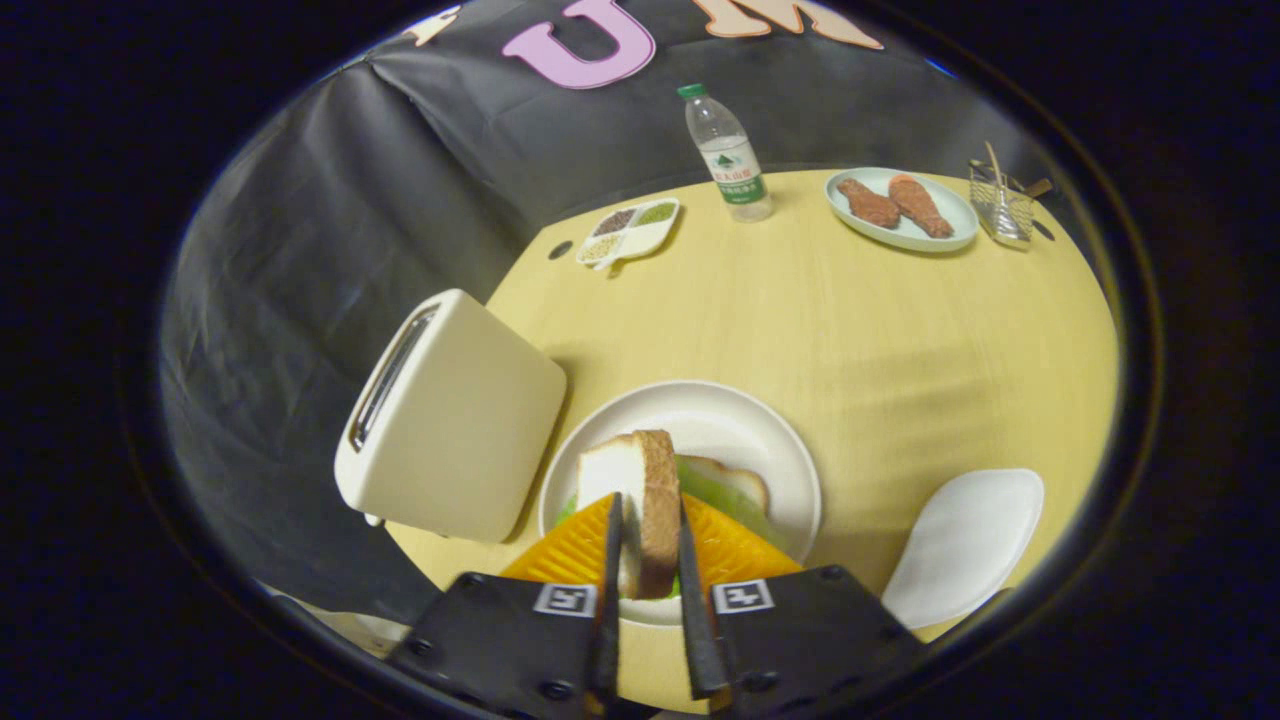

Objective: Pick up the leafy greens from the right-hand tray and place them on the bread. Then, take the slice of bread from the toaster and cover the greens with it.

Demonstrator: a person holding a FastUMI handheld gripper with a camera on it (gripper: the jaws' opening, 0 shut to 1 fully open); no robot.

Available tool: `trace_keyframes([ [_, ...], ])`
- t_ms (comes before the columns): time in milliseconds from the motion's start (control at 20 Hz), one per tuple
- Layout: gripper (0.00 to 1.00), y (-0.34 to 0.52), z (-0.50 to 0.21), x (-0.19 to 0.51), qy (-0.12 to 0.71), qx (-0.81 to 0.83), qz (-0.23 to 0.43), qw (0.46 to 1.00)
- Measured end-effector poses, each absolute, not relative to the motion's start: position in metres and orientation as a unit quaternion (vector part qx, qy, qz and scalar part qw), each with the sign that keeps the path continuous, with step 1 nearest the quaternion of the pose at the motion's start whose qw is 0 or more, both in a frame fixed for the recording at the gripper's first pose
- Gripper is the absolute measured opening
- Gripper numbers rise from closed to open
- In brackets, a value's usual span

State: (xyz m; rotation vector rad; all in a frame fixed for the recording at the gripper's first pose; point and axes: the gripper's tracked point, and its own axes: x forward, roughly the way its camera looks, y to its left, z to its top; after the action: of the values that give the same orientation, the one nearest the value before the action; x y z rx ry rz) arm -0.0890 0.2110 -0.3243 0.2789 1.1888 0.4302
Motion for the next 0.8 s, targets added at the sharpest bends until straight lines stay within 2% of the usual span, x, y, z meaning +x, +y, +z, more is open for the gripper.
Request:
trace_keyframes([
  [50, 0.38, 0.207, -0.325, -0.089, 0.554, 0.127, 0.199, 0.798],
  [300, 0.89, 0.193, -0.319, -0.085, 0.543, 0.138, 0.193, 0.805],
  [550, 1.0, 0.18, -0.301, -0.082, 0.52, 0.149, 0.196, 0.818],
  [800, 1.0, 0.169, -0.251, -0.077, 0.46, 0.157, 0.227, 0.844],
])
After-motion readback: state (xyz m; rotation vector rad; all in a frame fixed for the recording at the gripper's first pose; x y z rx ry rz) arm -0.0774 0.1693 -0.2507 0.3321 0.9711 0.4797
